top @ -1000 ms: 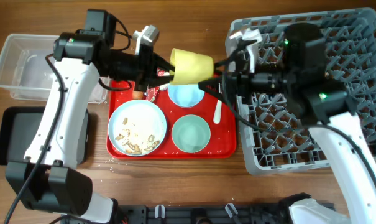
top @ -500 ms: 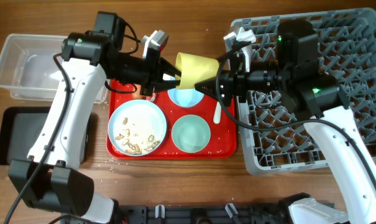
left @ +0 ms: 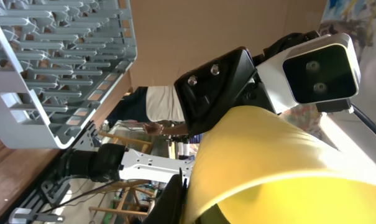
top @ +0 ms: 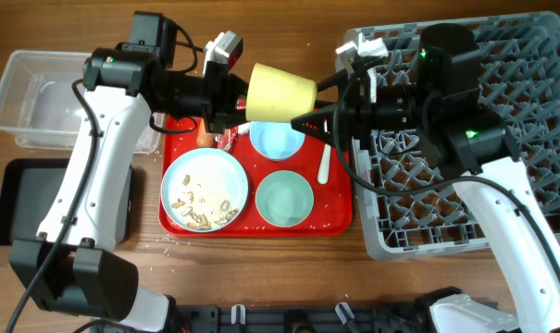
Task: Sort waste into correct bins and load items into the dishwasher rack
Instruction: 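Pass the yellow cup from the left gripper to the right gripper, then lower the yellow cup into the rack and open the right gripper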
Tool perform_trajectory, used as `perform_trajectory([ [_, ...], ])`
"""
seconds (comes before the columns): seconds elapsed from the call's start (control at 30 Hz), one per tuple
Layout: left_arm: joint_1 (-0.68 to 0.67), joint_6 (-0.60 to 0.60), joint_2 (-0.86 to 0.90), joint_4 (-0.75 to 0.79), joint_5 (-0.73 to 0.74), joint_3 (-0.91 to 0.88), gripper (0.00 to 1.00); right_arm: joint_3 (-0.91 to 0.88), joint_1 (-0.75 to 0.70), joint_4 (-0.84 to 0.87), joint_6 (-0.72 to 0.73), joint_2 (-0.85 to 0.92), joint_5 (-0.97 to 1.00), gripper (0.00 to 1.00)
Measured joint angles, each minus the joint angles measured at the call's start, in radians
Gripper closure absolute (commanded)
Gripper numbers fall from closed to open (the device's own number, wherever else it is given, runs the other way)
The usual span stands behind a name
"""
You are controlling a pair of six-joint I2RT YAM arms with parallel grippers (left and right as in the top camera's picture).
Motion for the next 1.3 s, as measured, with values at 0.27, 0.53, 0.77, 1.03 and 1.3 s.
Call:
perform_trajectory([
  [0.27,-0.009,0.009,0.000,0.030,0.002,0.000,0.89,0.001,-0.005,0.068,0.074,0.000,0.000,0.47],
  [0.53,-0.004,0.011,0.000,0.093,-0.083,-0.001,0.00,0.003,0.000,-0.057,0.070,-0.061,0.091,0.52],
  [0.77,0.082,0.011,0.000,0.098,-0.278,-0.001,0.00,0.017,-0.117,-0.583,0.122,-0.288,0.730,0.52],
  [1.03,0.095,0.011,0.000,0.097,-0.296,0.000,0.00,0.016,-0.133,-0.964,0.281,-0.013,1.107,0.48],
  [1.3,0.095,0.011,0.000,0.087,-0.318,0.000,0.00,0.037,-0.133,-0.881,0.292,0.232,1.138,0.28],
])
